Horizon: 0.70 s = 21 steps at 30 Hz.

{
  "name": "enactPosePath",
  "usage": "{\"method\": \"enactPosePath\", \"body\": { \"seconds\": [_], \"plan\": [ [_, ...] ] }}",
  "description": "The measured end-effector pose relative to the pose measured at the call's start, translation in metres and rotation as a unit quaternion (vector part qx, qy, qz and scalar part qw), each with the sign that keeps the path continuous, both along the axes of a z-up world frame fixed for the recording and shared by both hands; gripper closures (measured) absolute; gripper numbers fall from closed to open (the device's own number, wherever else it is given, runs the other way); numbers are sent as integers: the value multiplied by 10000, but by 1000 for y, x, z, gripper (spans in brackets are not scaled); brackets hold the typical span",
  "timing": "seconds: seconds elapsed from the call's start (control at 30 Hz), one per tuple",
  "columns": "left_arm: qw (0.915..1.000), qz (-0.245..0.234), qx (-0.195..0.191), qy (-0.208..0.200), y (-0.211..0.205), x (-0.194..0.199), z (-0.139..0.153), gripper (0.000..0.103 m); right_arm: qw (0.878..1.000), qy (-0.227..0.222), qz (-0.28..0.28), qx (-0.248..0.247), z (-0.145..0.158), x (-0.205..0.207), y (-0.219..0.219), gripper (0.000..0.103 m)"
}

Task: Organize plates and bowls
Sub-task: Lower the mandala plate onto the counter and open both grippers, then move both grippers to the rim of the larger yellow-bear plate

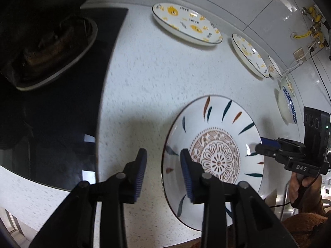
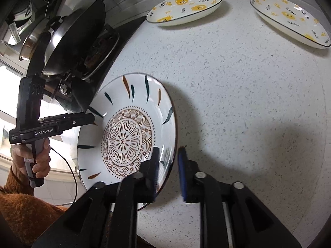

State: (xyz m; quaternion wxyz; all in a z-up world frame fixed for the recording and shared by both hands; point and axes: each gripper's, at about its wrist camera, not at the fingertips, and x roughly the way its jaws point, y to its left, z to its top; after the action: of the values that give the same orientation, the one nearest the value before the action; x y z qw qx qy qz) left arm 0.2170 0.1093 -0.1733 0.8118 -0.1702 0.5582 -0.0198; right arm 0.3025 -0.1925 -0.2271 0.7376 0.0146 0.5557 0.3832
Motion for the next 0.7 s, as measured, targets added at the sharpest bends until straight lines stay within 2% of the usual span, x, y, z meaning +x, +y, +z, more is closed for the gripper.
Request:
{"method": "enactPosePath", "body": {
  "seconds": [0.07,0.23,0.27,0.4,0.43,0.5,0.57,0.7],
  "plan": [
    [9999,-3,80,-74,0,6,9,65,9999,-42,-71,70,4,3,-7,69],
    [9993,-65,-224,-295,-6,32,30,31,9984,-211,-470,229,19,21,-35,55],
    [9989,-112,-334,-319,-10,41,34,29,9978,-218,-554,278,21,26,-41,53],
    [9937,-366,-1018,-295,-33,89,45,24,9924,-506,-1079,310,39,56,-76,46],
    [9922,-455,-1116,-315,-41,104,48,23,9904,-585,-1213,296,44,62,-85,40],
    [9902,-664,-1177,-340,-58,133,53,20,9840,-787,-1576,275,58,84,-107,35],
    [9908,-818,-1008,-379,-76,162,55,20,9766,-935,-1930,178,69,107,-127,28],
    [9881,-1043,-1068,-360,-107,219,50,20,9608,-1029,-2573,-38,79,160,-158,28]
  ]
}}
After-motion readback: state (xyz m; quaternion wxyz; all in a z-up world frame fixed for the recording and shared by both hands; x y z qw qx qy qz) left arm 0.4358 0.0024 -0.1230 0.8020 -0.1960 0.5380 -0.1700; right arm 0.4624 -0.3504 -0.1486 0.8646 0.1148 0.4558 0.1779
